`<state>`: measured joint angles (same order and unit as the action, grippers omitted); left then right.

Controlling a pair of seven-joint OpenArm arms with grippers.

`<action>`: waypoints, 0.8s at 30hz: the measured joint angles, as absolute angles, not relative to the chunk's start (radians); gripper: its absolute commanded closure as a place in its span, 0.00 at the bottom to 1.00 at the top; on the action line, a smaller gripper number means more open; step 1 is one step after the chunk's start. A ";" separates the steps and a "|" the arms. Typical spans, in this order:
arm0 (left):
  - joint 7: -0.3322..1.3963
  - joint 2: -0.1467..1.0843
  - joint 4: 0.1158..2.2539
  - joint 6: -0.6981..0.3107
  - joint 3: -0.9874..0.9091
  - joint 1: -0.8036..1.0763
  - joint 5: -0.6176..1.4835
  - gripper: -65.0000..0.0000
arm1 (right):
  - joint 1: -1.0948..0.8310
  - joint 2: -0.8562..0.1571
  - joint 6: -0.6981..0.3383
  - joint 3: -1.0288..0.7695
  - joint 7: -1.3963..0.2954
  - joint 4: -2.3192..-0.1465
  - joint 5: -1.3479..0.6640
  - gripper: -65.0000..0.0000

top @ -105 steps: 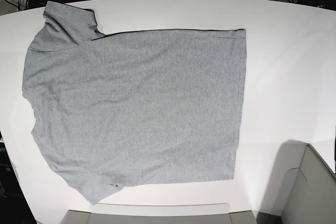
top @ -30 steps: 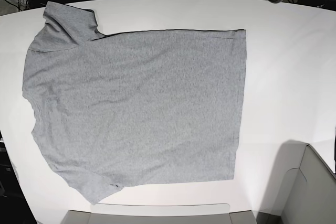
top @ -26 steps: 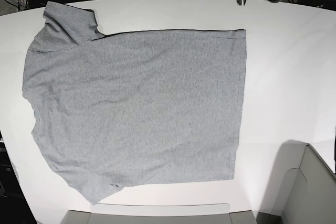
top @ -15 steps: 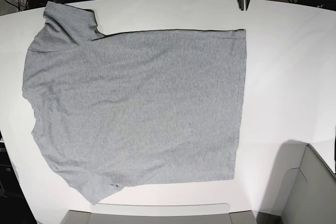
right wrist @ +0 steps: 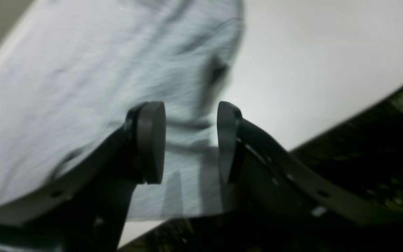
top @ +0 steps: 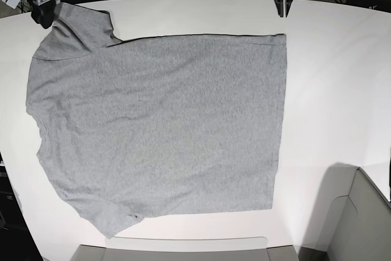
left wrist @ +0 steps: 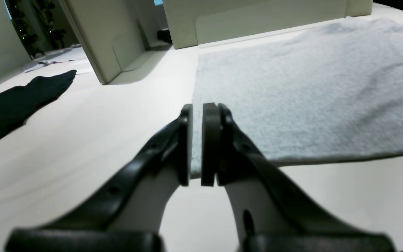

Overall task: Fold the T-shirt properly
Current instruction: 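Lower both grippers to the shirt's shoulder corners and grasp them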

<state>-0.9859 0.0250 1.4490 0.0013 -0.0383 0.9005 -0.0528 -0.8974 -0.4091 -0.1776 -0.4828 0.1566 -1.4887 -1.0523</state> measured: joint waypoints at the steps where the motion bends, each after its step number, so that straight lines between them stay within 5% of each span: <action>1: -0.984 0.025 1.449 0.000 -0.038 0.900 -0.053 0.91 | -0.875 -0.404 -0.177 -0.505 0.123 -1.465 -1.052 0.62; 11: -0.972 0.025 1.449 0.000 -0.028 0.900 -0.052 0.91 | -0.768 -0.309 -0.395 -0.592 -0.111 -1.390 -1.009 0.62; 20: -0.968 0.025 1.451 0.001 -0.007 0.898 -0.048 0.89 | -0.721 -0.214 -0.420 -0.599 -0.141 -1.407 -0.936 0.62; 24: -0.762 0.025 1.564 0.002 0.047 0.909 -0.015 0.78 | -0.721 -0.215 -0.421 -0.599 -0.149 -1.407 -0.938 0.62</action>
